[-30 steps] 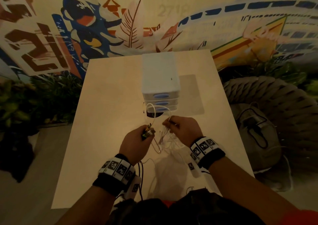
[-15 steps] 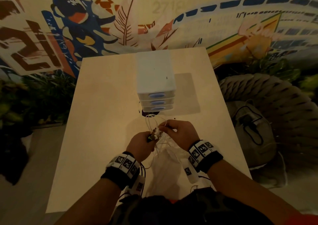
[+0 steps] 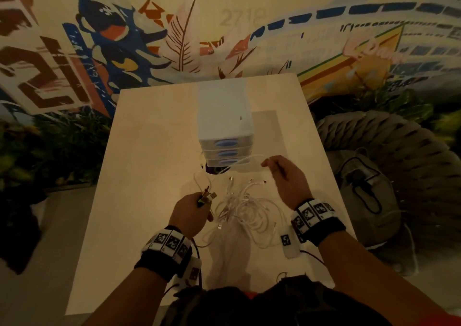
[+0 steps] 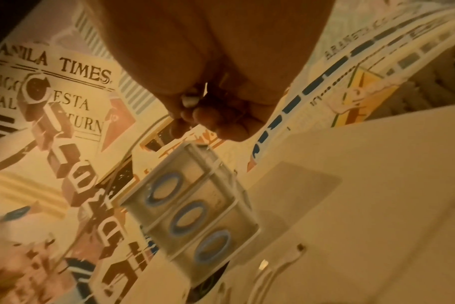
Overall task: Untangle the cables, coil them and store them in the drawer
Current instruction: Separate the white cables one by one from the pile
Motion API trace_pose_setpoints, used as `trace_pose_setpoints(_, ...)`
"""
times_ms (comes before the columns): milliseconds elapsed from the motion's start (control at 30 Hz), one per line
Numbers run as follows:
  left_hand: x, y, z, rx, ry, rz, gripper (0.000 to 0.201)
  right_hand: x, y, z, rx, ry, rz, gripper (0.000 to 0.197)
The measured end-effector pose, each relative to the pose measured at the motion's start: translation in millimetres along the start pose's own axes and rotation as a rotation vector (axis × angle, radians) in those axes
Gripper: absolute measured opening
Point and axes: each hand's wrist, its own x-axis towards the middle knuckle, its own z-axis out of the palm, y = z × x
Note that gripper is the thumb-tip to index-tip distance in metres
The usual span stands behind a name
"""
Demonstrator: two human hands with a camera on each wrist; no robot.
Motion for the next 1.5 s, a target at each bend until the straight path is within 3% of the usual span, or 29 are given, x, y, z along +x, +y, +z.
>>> trace_pose_setpoints(100,-9,-6,-14,-0.140,0.017,0.063,0.026,-1,6,-27,-0.085,0.056,0.017,0.020)
trace_pose_setpoints(367,-37,-3,-44,-0.338,0.058,0.133,0.027,-45,18,-71,-0.174,-0.053,0.026,0.019)
trace_pose_setpoints(500,-45,-5,-55,-0.447,-0.012,0.230,0.028,-82,22,-73,-0.150,-0.097,0.144,0.014)
trace_pose_setpoints(700,-55,-7,-76,-0.532,0.075,0.310,0.031,-153,44,-92,-0.272,-0.148,0.338,0.008)
trace_pose_setpoints(800,-64,-3,-93,-0.588,0.085,0.390,0.033,-199,61,-93,-0.345,-0.171,0.409,0.033)
trace_pose_setpoints(833,-67,-1,-98,-0.597,0.085,0.418,0.034,-213,67,-91,-0.354,-0.188,0.430,0.030)
trace_pose_setpoints(900,-74,4,-107,-0.599,0.073,0.457,0.035,-239,73,-82,-0.386,-0.273,0.520,0.005)
trace_pose_setpoints(1000,-90,15,-116,-0.562,0.004,0.524,0.039,-265,80,-68,-0.442,-0.440,0.557,0.028)
trace_pose_setpoints(1067,-101,21,-117,-0.532,-0.070,0.566,0.041,-265,74,-63,-0.481,-0.447,0.524,0.048)
trace_pose_setpoints(1133,-108,24,-114,-0.511,-0.144,0.589,0.039,-249,49,-61,-0.458,-0.294,0.400,0.056)
trace_pose_setpoints(1233,-112,30,-108,-0.488,-0.242,0.616,0.031,-200,-28,-49,-0.371,-0.122,0.115,0.035)
trace_pose_setpoints(1333,-115,42,-105,-0.447,-0.303,0.631,0.031,-153,-104,-22,-0.327,-0.122,-0.194,0.038)
trace_pose_setpoints(1500,-113,61,-104,-0.360,-0.237,0.607,0.026,-113,-152,20,-0.245,-0.152,-0.376,0.027)
